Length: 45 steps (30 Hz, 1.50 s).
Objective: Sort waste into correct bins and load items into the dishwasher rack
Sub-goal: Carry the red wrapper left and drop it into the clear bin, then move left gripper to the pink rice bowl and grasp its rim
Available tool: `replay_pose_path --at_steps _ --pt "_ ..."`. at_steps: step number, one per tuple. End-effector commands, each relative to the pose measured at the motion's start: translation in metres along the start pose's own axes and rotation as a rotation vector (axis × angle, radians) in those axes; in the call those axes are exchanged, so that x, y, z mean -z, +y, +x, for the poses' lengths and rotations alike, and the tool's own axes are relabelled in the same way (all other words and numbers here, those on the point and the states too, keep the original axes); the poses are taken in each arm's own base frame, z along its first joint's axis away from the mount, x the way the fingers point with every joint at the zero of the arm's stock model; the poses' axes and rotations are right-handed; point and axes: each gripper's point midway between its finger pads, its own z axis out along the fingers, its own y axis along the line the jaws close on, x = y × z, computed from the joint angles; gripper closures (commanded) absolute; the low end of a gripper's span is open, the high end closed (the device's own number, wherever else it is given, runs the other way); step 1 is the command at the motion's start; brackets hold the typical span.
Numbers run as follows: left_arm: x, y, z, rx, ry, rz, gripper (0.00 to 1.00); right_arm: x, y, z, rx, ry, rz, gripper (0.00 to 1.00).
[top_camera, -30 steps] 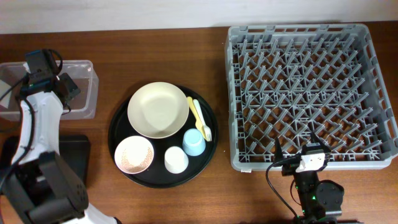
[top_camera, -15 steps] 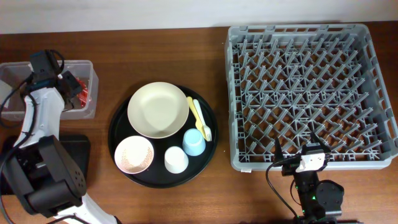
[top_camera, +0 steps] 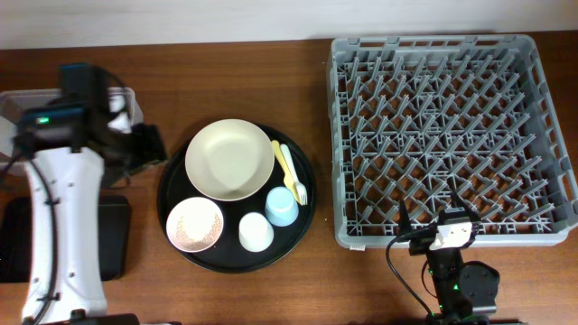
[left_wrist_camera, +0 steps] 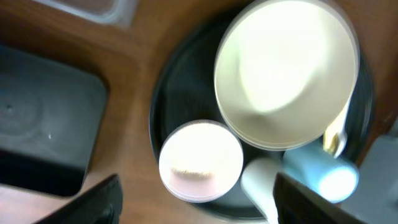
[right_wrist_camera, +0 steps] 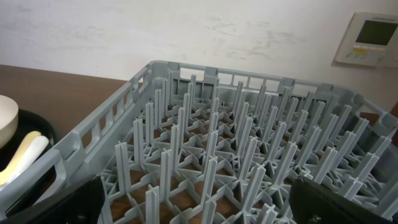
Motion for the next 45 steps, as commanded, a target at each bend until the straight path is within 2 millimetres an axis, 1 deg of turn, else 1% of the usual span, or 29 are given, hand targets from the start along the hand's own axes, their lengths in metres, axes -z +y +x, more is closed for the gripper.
replay_pose_path --at_steps 1,2,3,4,5,6,7,8,10,11,14,15,16,17,22,23,24,25,26,28,30,32,34,36,37,43,45 --pt "-0.016 -0.026 0.037 -0.163 0.092 -0.086 0.25 0.0 -0.001 0.003 -0.002 0.005 0.008 0.02" --pt "-0.022 -0.035 0.048 -0.211 0.114 -0.096 0.25 0.0 -0.001 0.003 -0.002 0.005 0.008 0.02" --pt "-0.028 -0.041 0.059 -0.239 0.134 -0.113 0.27 0.0 -0.001 0.003 -0.001 0.005 0.008 0.02" --pt "-0.036 -0.047 0.07 -0.275 0.159 -0.122 0.35 0.0 -0.001 0.003 -0.002 0.005 0.008 0.02" --pt "-0.044 -0.049 0.079 -0.284 0.183 -0.129 0.4 0.0 -0.001 0.003 -0.001 0.005 0.008 0.02" --pt "-0.05 -0.05 0.087 -0.291 0.202 -0.137 0.4 0.0 -0.001 0.003 -0.002 0.005 0.008 0.02" --pt "-0.062 -0.05 0.098 -0.305 0.225 -0.146 0.4 0.0 -0.001 0.003 -0.002 0.005 0.008 0.02" --pt "-0.069 -0.051 0.104 -0.311 0.236 -0.15 0.4 0.0 -0.001 0.003 -0.002 0.005 0.008 0.02" --pt "-0.092 -0.059 0.12 -0.321 0.267 -0.103 0.4 0.0 -0.001 0.003 -0.002 0.005 0.008 0.02" --pt "-0.103 -0.062 0.123 -0.315 0.267 -0.079 0.41 0.0 -0.001 0.003 -0.001 0.005 0.008 0.02" --pt "-0.121 -0.061 0.128 -0.308 0.255 -0.07 0.41 0.0 -0.001 0.003 -0.002 0.005 0.008 0.02" --pt "-0.125 -0.06 0.129 -0.307 0.256 -0.07 0.38 0.0 -0.001 0.003 -0.002 0.005 0.008 0.02" --pt "-0.126 -0.061 0.129 -0.308 0.251 -0.069 0.07 0.0 -0.001 0.003 -0.002 0.005 0.008 0.02" --pt "-0.126 -0.062 0.128 -0.307 0.247 -0.066 0.01 0.0 -0.001 0.003 -0.002 0.005 0.008 0.02" --pt "-0.127 -0.063 0.123 -0.308 0.223 -0.067 0.01 0.0 -0.001 0.003 -0.001 0.005 0.008 0.02" --pt "-0.128 -0.06 0.12 -0.311 0.212 -0.084 0.18 0.0 -0.001 0.003 -0.001 0.005 0.008 0.02" --pt "-0.128 -0.058 0.118 -0.312 0.201 -0.098 0.26 0.0 -0.001 0.003 -0.002 0.005 0.008 0.02" --pt "-0.128 -0.054 0.114 -0.313 0.187 -0.122 0.39 0.0 -0.001 0.003 -0.001 0.005 0.008 0.02" --pt "-0.128 -0.052 0.112 -0.309 0.177 -0.134 0.44 0.0 -0.001 0.003 -0.002 0.005 0.008 0.02" --pt "-0.129 -0.053 0.109 -0.299 0.164 -0.132 0.44 0.0 -0.001 0.003 -0.002 0.005 0.008 0.02" --pt "-0.131 -0.054 0.109 -0.299 0.159 -0.129 0.47 0.0 -0.001 0.003 -0.001 0.005 0.008 0.02" --pt "-0.136 -0.053 0.111 -0.273 0.156 -0.13 0.48 0.0 -0.001 0.003 -0.002 0.005 0.008 0.02" --pt "-0.145 -0.049 0.117 -0.243 0.158 -0.134 0.48 0.0 -0.001 0.003 -0.001 0.005 0.008 0.02" --pt "-0.153 -0.045 0.123 -0.237 0.165 -0.139 0.52 0.0 -0.001 0.003 -0.001 0.005 0.008 0.02" --pt "-0.155 -0.045 0.124 -0.237 0.167 -0.136 0.56 0.0 -0.001 0.003 -0.001 0.005 0.008 0.02" --pt "-0.168 -0.045 0.126 -0.221 0.143 -0.122 0.57 0.0 -0.001 0.003 -0.001 0.005 0.008 0.02" --pt "-0.169 -0.046 0.126 -0.22 0.14 -0.116 0.58 0.0 -0.001 0.003 -0.002 0.005 0.008 0.02"
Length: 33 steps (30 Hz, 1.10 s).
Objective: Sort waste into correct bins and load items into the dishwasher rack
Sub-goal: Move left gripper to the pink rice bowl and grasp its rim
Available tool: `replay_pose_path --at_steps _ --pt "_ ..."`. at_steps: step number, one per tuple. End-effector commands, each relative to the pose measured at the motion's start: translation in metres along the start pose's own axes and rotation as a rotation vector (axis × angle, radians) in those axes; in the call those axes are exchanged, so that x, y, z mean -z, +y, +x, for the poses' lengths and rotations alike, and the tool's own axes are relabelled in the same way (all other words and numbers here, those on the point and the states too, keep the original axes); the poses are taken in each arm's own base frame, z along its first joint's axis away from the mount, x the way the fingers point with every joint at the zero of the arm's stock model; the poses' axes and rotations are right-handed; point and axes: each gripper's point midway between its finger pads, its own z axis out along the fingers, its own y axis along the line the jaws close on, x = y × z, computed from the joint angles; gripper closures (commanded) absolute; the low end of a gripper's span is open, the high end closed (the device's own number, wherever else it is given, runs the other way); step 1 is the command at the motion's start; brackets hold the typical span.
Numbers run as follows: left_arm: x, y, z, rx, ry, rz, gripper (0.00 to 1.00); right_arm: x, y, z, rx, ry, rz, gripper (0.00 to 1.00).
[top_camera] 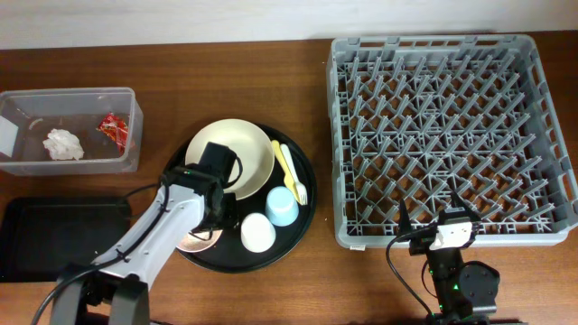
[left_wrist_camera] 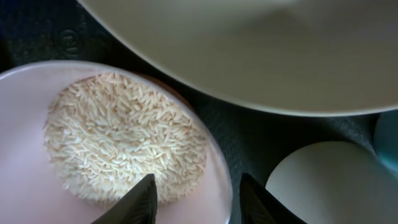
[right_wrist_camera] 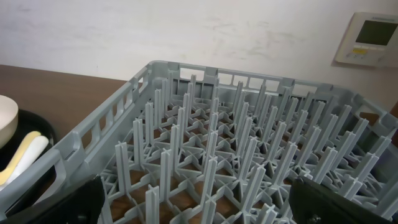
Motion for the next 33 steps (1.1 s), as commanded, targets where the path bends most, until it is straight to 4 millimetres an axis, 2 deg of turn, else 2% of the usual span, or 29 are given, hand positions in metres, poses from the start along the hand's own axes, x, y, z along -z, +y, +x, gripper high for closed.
replay_pose_path --at_steps 1,8,19,27,31,33 --pt "-0.002 0.002 0.001 0.02 -0.002 -0.004 0.6 0.0 -0.001 0.003 -0.001 0.005 0.008 0.02" --pt "-0.002 -0.007 -0.001 0.021 -0.003 0.043 0.62 0.0 -0.001 0.003 -0.002 0.005 0.008 0.02" --pt "-0.002 -0.008 -0.004 0.022 -0.014 0.047 0.65 0.0 -0.001 0.003 -0.002 0.005 0.008 0.02" --pt "-0.01 -0.008 -0.003 0.022 -0.003 0.043 0.65 0.0 -0.001 0.003 -0.002 0.005 0.008 0.02" --pt "-0.01 -0.008 -0.003 0.022 -0.002 0.042 0.66 0.0 -0.001 0.003 -0.002 0.005 0.008 0.02" --pt "-0.011 -0.008 -0.002 0.022 -0.002 0.042 0.71 0.0 -0.001 0.003 -0.001 0.005 0.008 0.02"
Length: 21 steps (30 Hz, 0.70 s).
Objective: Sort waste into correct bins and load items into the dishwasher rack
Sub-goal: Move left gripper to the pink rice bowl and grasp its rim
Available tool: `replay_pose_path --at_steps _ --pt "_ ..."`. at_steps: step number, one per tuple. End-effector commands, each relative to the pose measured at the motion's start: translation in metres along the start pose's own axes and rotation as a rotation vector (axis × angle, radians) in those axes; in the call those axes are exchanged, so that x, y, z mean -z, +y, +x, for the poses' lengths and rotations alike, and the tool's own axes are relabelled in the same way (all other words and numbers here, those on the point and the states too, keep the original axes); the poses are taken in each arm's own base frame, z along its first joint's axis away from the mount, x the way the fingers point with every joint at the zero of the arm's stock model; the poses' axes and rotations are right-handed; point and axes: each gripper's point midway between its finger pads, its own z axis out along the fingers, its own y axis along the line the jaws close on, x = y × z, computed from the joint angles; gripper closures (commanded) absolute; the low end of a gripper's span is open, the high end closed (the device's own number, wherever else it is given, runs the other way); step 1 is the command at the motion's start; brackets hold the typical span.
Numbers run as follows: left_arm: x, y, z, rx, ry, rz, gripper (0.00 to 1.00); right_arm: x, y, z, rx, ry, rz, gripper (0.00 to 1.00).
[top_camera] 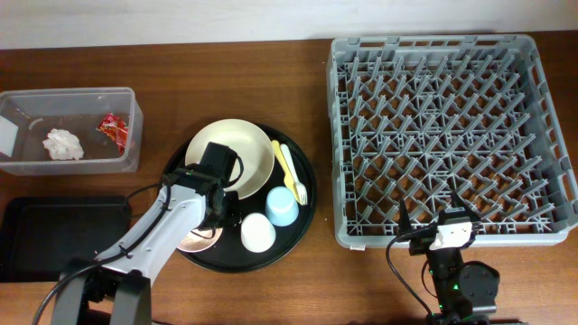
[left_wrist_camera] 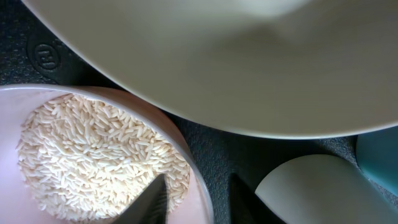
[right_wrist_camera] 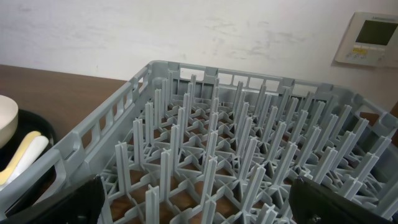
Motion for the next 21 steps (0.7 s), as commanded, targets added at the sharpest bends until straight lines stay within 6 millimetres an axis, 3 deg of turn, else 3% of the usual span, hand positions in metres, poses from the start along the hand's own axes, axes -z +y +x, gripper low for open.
replay_pose_path --at_steps 1,6,18,21 --pt "-0.0044 0.0008 0.0042 0.015 0.019 0.002 0.72 0.0 -0.0015 0.0025 -0.001 0.005 0.008 0.02" --pt "-0.0044 0.0008 0.0042 0.015 0.019 0.002 0.81 0.0 -0.0015 0.0025 -0.001 0.005 0.008 0.02" --pt "-0.0044 0.0009 0.0044 0.014 0.02 0.002 0.87 0.0 -0.0015 0.0025 -0.001 0.005 0.008 0.02" --pt "-0.0044 0.0009 0.0044 0.015 0.02 0.002 0.94 0.0 -0.0015 0.0025 -0.002 0.005 0.008 0.02"
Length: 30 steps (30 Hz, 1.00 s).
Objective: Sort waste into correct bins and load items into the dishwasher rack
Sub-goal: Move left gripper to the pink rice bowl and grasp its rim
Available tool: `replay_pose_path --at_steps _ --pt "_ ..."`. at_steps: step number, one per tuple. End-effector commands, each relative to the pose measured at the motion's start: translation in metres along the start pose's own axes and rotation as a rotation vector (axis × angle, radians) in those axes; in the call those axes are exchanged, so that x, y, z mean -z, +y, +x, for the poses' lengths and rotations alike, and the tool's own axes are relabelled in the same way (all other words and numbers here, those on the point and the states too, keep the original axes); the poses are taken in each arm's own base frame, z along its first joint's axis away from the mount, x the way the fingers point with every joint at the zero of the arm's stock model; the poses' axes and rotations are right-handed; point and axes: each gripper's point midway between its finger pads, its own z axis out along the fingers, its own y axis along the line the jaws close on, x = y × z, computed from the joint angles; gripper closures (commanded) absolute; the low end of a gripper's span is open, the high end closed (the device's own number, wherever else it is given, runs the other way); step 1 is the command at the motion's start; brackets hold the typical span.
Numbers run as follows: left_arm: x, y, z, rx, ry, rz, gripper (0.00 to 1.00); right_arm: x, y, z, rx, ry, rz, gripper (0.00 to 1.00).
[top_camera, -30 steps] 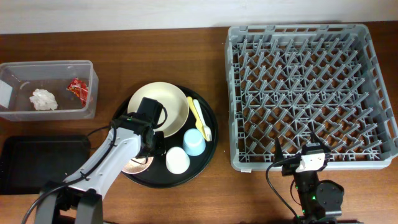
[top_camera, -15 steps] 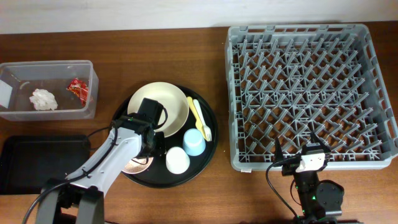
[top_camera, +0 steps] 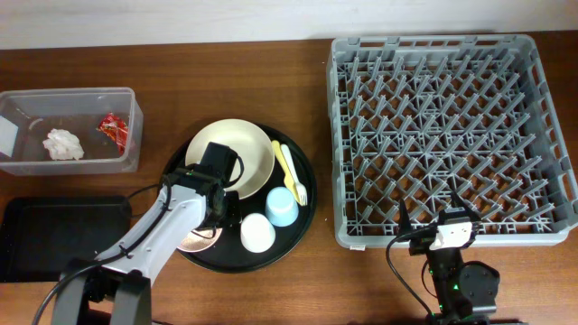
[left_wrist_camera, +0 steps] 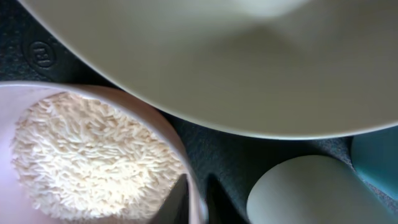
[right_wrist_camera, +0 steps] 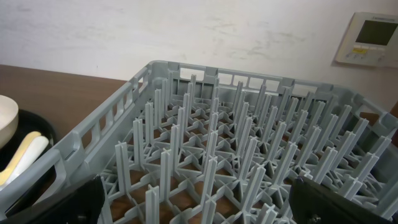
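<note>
On the round black tray (top_camera: 307, 194) lies a pink bowl of rice (left_wrist_camera: 81, 149), mostly under my left arm in the overhead view. My left gripper (left_wrist_camera: 197, 177) is shut on the bowl's right rim, one finger inside and one outside. A cream plate (top_camera: 248, 144), a white cup (top_camera: 256, 232), a blue cup (top_camera: 282, 207) and a yellow fork and spoon (top_camera: 289, 171) share the tray. The grey dishwasher rack (top_camera: 452, 135) holds nothing. My right gripper (right_wrist_camera: 199, 202) stands open at the rack's near edge.
A clear bin (top_camera: 18, 162) at the far left holds a white paper ball (top_camera: 61, 143) and a red wrapper (top_camera: 113, 129). A flat black bin (top_camera: 54, 235) lies in front of it, left of the tray.
My left gripper's fingers stood apart astride the bowl's rim; now they are pinched together on it. The right arm and the dishes have not moved.
My left arm was up by the clear bin, gripper open, looking down on the tray. Then it was low over the rice bowl with its fingers wide. They stood closer about the rim, and now they grip it. The right arm stayed at the rack.
</note>
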Motion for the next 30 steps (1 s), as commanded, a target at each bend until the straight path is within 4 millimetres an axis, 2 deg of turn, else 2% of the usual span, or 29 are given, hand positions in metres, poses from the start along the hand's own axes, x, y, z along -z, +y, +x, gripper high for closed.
replay_pose_path --at_steps 1,4,21,30 --pt "-0.004 0.002 0.005 0.008 0.02 -0.005 0.96 0.0 -0.001 0.003 -0.001 0.005 0.008 0.02" --pt "-0.004 0.002 0.005 0.008 0.02 -0.005 0.99 0.0 -0.001 0.003 -0.001 0.005 0.008 0.02" --pt "-0.003 0.004 0.009 0.007 0.041 -0.015 0.99 0.0 -0.001 0.003 -0.001 0.005 0.008 0.02" --pt "0.036 0.004 -0.016 0.004 0.002 -0.048 0.99 0.0 -0.001 0.003 -0.001 0.005 0.008 0.02"
